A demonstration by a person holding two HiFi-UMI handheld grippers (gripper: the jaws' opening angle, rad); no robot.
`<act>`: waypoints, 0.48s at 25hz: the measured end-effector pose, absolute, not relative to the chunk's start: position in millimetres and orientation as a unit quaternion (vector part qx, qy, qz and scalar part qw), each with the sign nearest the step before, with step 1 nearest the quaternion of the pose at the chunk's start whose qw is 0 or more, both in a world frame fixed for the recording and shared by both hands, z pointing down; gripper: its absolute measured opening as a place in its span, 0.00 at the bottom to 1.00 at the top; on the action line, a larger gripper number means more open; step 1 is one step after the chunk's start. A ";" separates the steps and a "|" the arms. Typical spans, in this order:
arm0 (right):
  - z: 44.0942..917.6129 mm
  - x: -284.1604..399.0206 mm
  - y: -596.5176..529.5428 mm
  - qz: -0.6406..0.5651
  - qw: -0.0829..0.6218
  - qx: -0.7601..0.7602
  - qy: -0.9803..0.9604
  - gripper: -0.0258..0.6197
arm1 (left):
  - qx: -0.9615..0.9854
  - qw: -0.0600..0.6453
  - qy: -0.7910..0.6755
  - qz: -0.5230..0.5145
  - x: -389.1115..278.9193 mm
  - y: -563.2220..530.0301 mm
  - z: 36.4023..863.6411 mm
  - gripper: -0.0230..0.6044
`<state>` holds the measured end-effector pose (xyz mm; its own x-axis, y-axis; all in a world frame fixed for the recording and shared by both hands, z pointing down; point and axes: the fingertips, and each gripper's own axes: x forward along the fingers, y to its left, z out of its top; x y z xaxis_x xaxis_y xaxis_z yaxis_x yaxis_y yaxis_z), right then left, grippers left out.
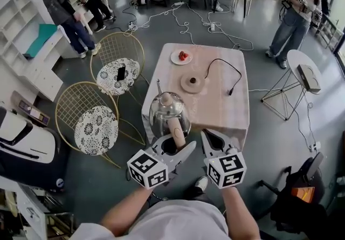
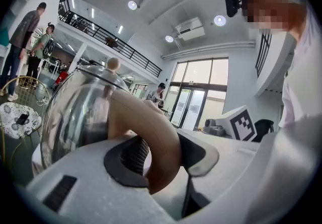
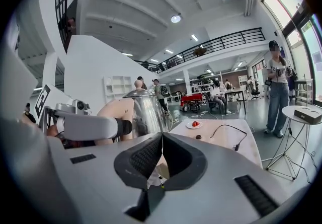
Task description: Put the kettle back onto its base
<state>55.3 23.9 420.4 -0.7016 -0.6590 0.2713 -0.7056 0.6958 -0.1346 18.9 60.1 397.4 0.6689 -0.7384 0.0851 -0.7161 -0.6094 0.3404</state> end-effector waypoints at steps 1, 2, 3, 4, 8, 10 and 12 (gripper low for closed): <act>419.2 57.7 16.8 0.115 0.101 0.369 -0.917 0.05 | 0.895 0.175 -0.409 -0.031 21.8 53.4 396.4 0.30; 417.9 60.6 10.1 0.114 0.101 0.366 -0.918 0.05 | 0.894 0.174 -0.412 -0.031 25.2 47.1 395.3 0.30; 416.7 64.4 3.9 0.113 0.101 0.363 -0.919 0.05 | 0.893 0.174 -0.414 -0.031 29.3 41.3 394.4 0.30; 415.6 68.9 -2.0 0.112 0.100 0.360 -0.921 0.05 | 0.892 0.173 -0.417 -0.030 34.0 36.1 393.6 0.30; 409.4 83.8 -22.3 0.105 0.093 0.350 -0.926 0.05 | 0.887 0.170 -0.427 -0.032 48.3 17.8 389.8 0.30; 407.3 88.9 -29.3 0.102 0.090 0.346 -0.928 0.05 | 0.886 0.169 -0.431 -0.034 52.5 10.7 388.7 0.30; 406.8 93.7 -34.0 0.102 0.090 0.344 -0.929 0.05 | 0.884 0.169 -0.434 -0.032 56.8 5.7 389.0 0.30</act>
<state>93.7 -34.0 406.8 -0.7474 -0.6208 0.2367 -0.6573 0.7429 -0.1269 56.8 5.7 389.0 0.6215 -0.7783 0.0892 -0.7564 -0.5665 0.3270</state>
